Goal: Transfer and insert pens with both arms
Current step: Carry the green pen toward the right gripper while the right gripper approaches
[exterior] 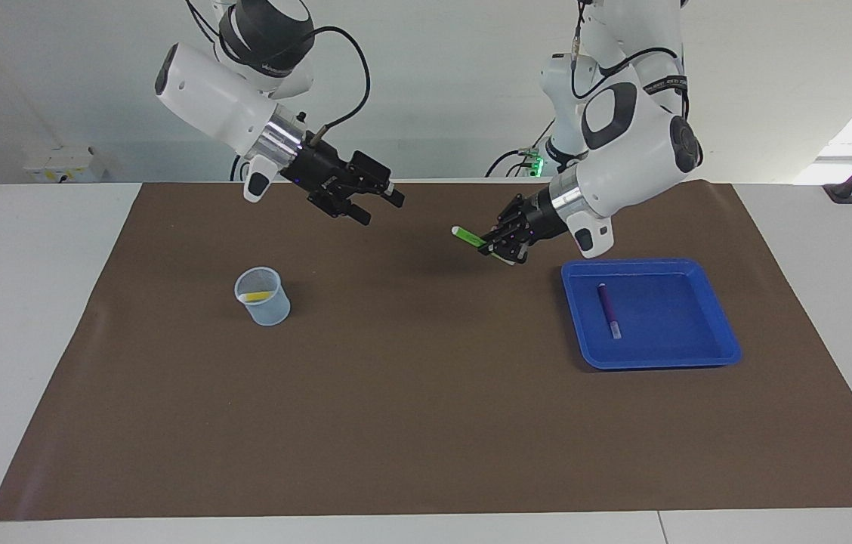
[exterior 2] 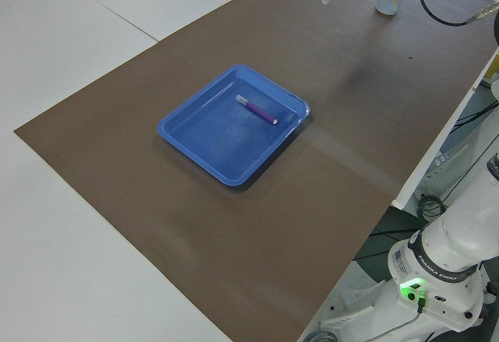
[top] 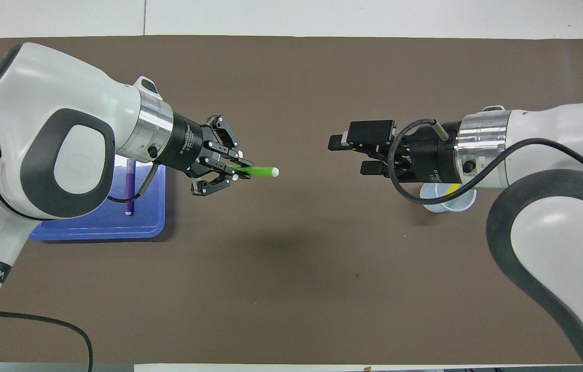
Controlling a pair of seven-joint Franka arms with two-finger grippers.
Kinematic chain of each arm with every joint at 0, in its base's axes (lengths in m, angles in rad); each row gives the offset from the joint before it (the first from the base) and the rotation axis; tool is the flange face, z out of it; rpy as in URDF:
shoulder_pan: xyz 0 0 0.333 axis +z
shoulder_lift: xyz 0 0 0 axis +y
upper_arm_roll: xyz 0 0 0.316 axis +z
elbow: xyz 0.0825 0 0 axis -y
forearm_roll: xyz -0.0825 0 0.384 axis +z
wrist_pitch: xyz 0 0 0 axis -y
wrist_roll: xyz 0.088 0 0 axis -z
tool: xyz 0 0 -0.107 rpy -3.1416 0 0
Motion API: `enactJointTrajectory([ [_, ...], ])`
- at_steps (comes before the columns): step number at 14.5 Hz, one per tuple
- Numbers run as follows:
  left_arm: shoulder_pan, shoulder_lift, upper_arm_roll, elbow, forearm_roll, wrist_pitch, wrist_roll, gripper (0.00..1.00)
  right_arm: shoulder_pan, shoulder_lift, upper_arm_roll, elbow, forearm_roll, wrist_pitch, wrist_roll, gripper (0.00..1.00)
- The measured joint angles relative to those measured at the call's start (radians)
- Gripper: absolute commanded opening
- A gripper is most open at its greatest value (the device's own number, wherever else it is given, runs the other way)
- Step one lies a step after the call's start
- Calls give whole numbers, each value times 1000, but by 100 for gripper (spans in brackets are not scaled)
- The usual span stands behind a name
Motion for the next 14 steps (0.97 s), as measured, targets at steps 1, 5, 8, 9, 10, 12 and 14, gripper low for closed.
enactJointTrajectory([
  [1, -12, -21, 0, -29, -25, 34, -30, 0, 0, 0, 0, 0, 0, 3, 0, 100],
  [5, -67, -140, 0, -163, -92, 178, -126, 0, 1, 0, 0, 0, 1, 4, 0, 100],
  [8, -123, -177, 0, -212, -110, 272, -205, 0, 35, 0, 1, 0, 1, 48, 39, 96],
  [9, -137, -177, 0, -218, -116, 296, -226, 0, 52, 0, 2, -1, 1, 68, 53, 95],
  [10, -148, -177, 0, -222, -125, 315, -242, 0, 69, 0, 2, -1, 1, 80, 54, 93],
  [12, -158, -177, 1, -225, -143, 330, -263, 0, 105, 0, 4, -4, -3, 113, 54, 91],
  [14, -158, -177, 2, -225, -158, 340, -277, 0, 127, 0, 4, -9, -21, 125, 52, 83],
])
